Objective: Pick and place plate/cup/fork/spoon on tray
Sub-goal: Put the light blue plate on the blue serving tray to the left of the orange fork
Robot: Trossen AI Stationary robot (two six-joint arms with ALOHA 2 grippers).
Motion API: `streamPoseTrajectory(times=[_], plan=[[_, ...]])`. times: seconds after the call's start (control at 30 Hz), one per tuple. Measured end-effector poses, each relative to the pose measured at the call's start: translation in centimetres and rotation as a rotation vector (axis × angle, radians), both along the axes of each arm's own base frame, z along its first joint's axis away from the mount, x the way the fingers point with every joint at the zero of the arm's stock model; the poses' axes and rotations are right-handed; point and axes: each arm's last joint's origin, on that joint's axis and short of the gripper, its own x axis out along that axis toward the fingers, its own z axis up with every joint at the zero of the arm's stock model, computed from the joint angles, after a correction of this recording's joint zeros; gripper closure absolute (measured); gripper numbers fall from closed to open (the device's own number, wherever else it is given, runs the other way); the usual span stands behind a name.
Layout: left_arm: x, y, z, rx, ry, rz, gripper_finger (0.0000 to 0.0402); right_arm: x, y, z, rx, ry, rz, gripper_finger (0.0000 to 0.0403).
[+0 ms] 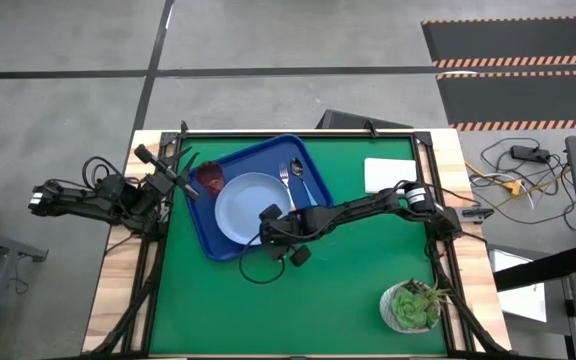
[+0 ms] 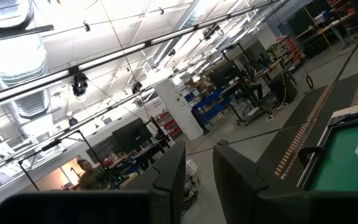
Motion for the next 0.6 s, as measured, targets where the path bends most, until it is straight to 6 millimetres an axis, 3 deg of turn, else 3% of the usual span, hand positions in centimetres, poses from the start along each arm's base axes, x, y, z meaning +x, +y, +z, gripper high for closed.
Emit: streamPoseTrajectory(times=[0.27,0.6], plan=[[0.0,0.0,0.0,0.000,0.000,0.000,0.0338,0.5,-0.2,0.2,-0.007,-0.048,0.017,0.0289],[0.0,0.0,0.0,0.000,0.000,0.000,0.0338,0.0,-0.1,1.2,-0.029,-0.057,-0.041,0.0309]])
